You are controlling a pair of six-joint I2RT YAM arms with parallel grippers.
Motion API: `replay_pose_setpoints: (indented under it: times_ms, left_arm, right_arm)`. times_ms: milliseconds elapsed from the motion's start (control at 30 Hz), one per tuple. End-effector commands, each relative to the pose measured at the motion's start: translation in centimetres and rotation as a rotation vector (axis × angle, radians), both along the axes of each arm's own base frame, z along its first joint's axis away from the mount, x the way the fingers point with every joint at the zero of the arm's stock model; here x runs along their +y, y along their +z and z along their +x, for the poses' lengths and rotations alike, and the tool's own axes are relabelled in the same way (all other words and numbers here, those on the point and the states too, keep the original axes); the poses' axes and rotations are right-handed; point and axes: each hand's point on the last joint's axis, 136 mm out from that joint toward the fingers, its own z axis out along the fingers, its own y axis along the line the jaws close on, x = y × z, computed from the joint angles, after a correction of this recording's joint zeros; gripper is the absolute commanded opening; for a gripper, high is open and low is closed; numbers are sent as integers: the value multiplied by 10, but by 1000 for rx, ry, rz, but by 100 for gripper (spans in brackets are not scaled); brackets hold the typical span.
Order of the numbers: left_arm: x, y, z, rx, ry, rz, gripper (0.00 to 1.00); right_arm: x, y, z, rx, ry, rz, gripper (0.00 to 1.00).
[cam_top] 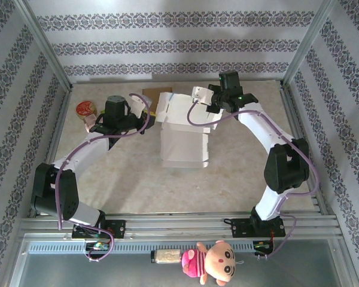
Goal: Fold the paper box
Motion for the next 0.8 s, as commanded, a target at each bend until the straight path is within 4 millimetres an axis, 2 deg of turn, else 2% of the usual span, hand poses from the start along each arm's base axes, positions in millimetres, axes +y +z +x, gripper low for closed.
replay_pose_setpoints:
  times_ms: [0, 100, 167, 333, 433, 533, 700, 767]
  left_arm:
    - [21, 33, 1, -7, 190, -56, 46]
    - [37, 52, -10, 22, 304, -119, 59]
    - [45, 55, -17, 70, 361, -158, 66]
    - [48, 45, -28, 223, 416, -192, 66]
    - [44, 38, -23, 280, 430, -230, 65]
    - [32, 34, -16, 376, 420, -298, 58]
    - [8, 30, -9, 508, 400, -456, 42]
    - [-1, 26, -7, 535, 394, -467, 38]
  right_arm:
    - [-2, 54, -11, -178, -104, -23, 0]
    - [-13, 62, -16, -309, -228, -123, 0]
    - [-19, 62, -21, -366, -280, -189, 0]
    - [-38, 31, -20, -450, -393, -400, 0]
    - [-42, 4, -18, -441, -424, -476, 1]
    - [-39, -25, -14, -437, -431, -533, 0]
    - [-36, -59, -6, -474, -455, -569, 1]
    - [-32, -72, -6, -476, -456, -569, 3]
